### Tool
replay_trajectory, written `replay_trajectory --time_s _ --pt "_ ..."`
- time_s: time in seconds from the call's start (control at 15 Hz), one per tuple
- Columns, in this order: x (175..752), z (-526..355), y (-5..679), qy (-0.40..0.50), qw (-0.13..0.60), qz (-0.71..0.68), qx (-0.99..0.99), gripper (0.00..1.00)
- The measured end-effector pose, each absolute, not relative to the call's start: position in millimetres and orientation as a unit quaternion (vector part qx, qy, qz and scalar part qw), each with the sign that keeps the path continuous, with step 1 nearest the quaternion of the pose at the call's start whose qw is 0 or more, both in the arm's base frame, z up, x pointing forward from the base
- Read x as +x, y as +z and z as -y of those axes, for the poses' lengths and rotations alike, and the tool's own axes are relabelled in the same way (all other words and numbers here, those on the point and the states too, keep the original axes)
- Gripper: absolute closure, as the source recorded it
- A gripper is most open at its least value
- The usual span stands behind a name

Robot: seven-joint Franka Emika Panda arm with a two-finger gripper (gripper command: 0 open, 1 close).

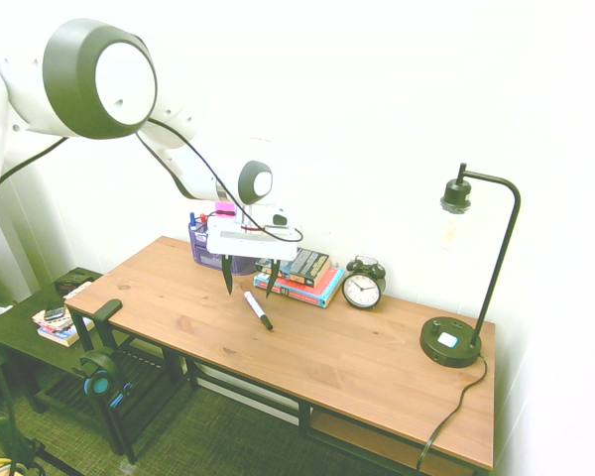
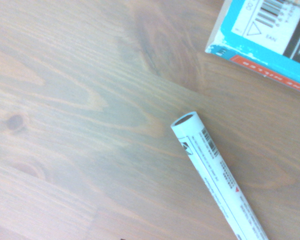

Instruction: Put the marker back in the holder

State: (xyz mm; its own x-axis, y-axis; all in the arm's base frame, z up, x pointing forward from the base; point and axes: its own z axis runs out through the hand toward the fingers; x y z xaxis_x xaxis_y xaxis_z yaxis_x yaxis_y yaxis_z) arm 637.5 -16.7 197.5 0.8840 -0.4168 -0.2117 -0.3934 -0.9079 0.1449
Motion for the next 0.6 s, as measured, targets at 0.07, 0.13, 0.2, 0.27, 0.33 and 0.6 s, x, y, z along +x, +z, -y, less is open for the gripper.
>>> replay_trajectory --time_s 0.07,0.13,0.2,0.27,0.33,0.6 --pt "641.6 17.7 189.7 -0.123 0.050 0.197 0.971 0.00" --pt "644.2 18.8 181.5 -0.126 0.051 0.187 0.973 0.00" --pt "646.6 20.1 174.9 -0.130 0.052 0.181 0.974 0.00" --pt "648.5 21.2 169.5 -0.133 0.054 0.178 0.973 0.00" --pt "649.8 22.5 164.8 -0.135 0.054 0.174 0.974 0.00" --pt "653.1 20.8 160.7 -0.124 0.055 0.156 0.978 1.00"
